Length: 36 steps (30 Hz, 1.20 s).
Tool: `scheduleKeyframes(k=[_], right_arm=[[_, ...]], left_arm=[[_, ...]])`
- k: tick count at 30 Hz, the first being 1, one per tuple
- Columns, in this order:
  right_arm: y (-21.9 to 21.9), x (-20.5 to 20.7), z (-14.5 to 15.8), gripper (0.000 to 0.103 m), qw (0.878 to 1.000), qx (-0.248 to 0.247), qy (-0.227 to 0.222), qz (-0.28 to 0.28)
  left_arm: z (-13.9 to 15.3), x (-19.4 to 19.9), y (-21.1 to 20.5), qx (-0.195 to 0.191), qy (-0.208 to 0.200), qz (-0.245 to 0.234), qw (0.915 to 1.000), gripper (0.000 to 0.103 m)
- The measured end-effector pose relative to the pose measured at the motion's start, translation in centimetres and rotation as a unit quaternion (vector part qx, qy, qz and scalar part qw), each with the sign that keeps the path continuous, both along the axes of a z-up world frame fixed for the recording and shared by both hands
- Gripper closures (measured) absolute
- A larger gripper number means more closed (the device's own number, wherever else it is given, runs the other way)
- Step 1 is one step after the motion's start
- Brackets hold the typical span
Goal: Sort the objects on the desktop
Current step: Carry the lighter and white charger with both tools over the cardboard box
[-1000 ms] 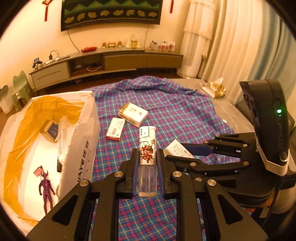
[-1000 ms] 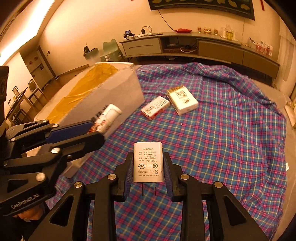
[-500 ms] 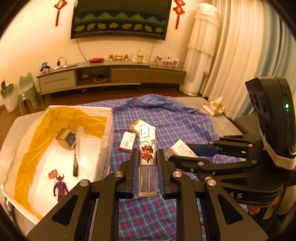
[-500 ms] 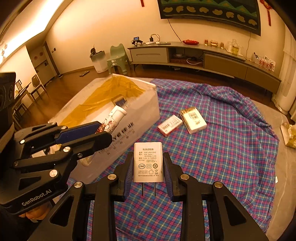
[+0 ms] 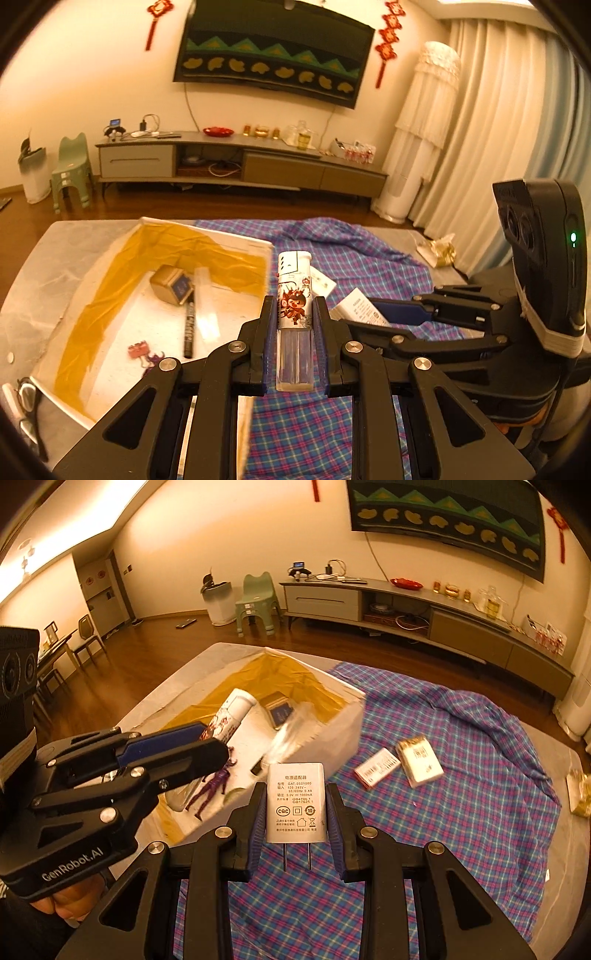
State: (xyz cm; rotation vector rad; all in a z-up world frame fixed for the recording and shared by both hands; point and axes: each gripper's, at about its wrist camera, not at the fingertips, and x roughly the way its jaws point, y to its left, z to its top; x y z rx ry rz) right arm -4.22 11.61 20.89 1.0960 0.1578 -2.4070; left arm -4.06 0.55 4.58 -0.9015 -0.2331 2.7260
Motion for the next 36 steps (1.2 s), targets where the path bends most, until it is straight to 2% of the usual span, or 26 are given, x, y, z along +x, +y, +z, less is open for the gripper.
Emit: scheduleKeyframes(k=[6,19,28,36], right_arm=[[-2.6,-0.3,0.3,0.071,1.000,0.009,0.005,0.020],[-6.4,-2.2,-0.5,0.071,0.998,0.036,0.000,0.051],[-8.0,-4.8,-2.0,0.071,0.996,0.064,-0.014,0.063],[-9.3,-8.0,-3.1,0.071,0.993,0.091,-0.025,0.069]], left_arm=[[0.2,-0.4,-2.5,0.017,0.000,0.025,0.9995,0.084],[-0.9,-2.0,-6.8,0.056,-0.029,0.074,0.9952,0.084],[-2.8,-3.8,-8.3,0.067,-0.070,0.102,0.9900,0.084],[-5.5,-6.4,-9.4,0.079,-0.123,0.127,0.9811,0.084]])
